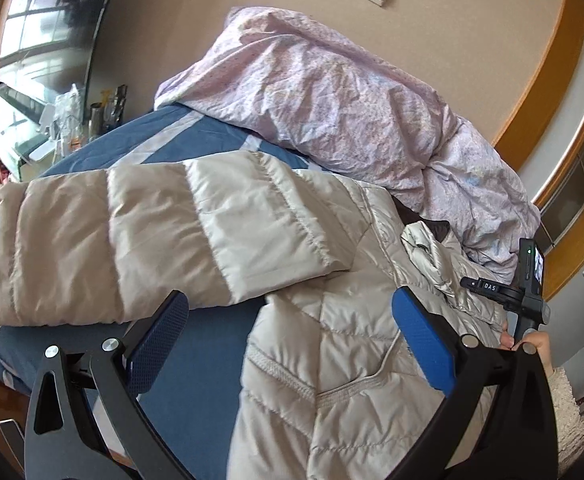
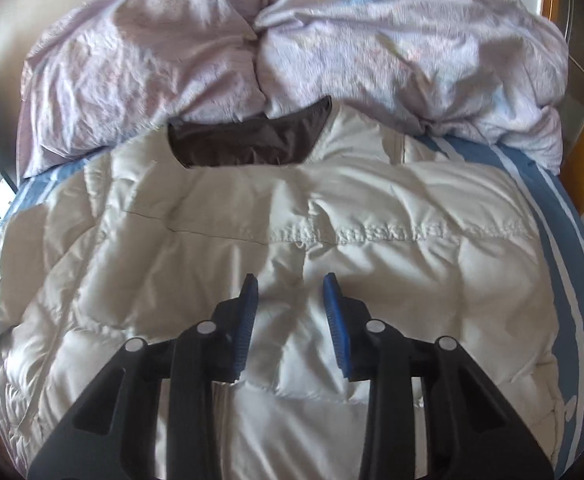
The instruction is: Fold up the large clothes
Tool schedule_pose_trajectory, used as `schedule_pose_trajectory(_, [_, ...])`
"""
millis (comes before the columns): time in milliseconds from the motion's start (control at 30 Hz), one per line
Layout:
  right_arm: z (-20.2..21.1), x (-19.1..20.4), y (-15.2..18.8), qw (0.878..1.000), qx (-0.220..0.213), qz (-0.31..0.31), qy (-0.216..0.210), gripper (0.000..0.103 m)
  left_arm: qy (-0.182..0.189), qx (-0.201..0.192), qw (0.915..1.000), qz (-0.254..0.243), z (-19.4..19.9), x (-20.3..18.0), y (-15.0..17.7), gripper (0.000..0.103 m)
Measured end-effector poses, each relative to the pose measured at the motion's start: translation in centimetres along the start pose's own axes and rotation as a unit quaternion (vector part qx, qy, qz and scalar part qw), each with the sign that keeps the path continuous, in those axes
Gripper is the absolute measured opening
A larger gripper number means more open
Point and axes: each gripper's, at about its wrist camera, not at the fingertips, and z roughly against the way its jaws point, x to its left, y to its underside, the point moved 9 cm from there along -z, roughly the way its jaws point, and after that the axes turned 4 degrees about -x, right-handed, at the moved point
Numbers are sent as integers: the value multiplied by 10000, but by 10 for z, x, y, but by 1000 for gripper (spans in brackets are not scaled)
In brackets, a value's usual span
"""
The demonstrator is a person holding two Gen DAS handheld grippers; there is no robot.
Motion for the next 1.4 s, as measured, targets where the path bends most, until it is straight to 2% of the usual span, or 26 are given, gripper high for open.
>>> schedule_pose_trajectory(100, [-28,4,12,9982,363,314,347,37,-360,-161,9991,142,13,27,2,102])
schedule_pose_trajectory(200, [-30,15,15,9936,264,744,806,37,-730,-350,9962,335,27,55,4,102])
schedule_pose_trajectory(267, [-30,18,17,9914,263,871,943,37,-966,-395,9933,499,35,74,6,102])
schedule_pose_trajectory(400, [-30,16,18,9934,330,741,807,37,-1115,-274,9866,1159,41,111,11,102])
schedule_pose_trajectory(567, [-29,13,18,9957,464,549,583,37,-1173,-246,9698,2123,42,145,18,101])
schedule_pose_trajectory(633, [-29,12,17,9959,490,533,547,37,-1142,-245,9629,2434,40,153,21,98])
schedule_pose_trajectory(700, [-29,12,17,9960,505,518,517,37,-1044,-201,9556,2748,36,159,24,90])
schedule_pose_trajectory(800, [-28,13,18,9963,508,493,480,37,-944,-235,9442,3148,29,167,26,86])
schedule_pose_trajectory(933, [-28,12,18,9966,503,481,432,38,-1147,-415,9330,3385,28,177,22,81])
schedule_pose_trajectory(1133, [-28,12,17,9969,496,469,390,38,-1414,-549,9235,3525,26,192,18,56])
schedule_pose_trajectory(1267, [-28,12,17,9971,483,466,373,38,-1533,-594,9152,3679,26,205,18,32])
schedule_pose_trajectory(1300, [-28,12,17,9971,482,467,367,38,-1533,-606,9150,3683,25,207,17,25])
schedule_pose_trajectory(1400, [-28,12,18,9971,483,468,357,38,-1542,-672,9184,3582,25,210,10,16])
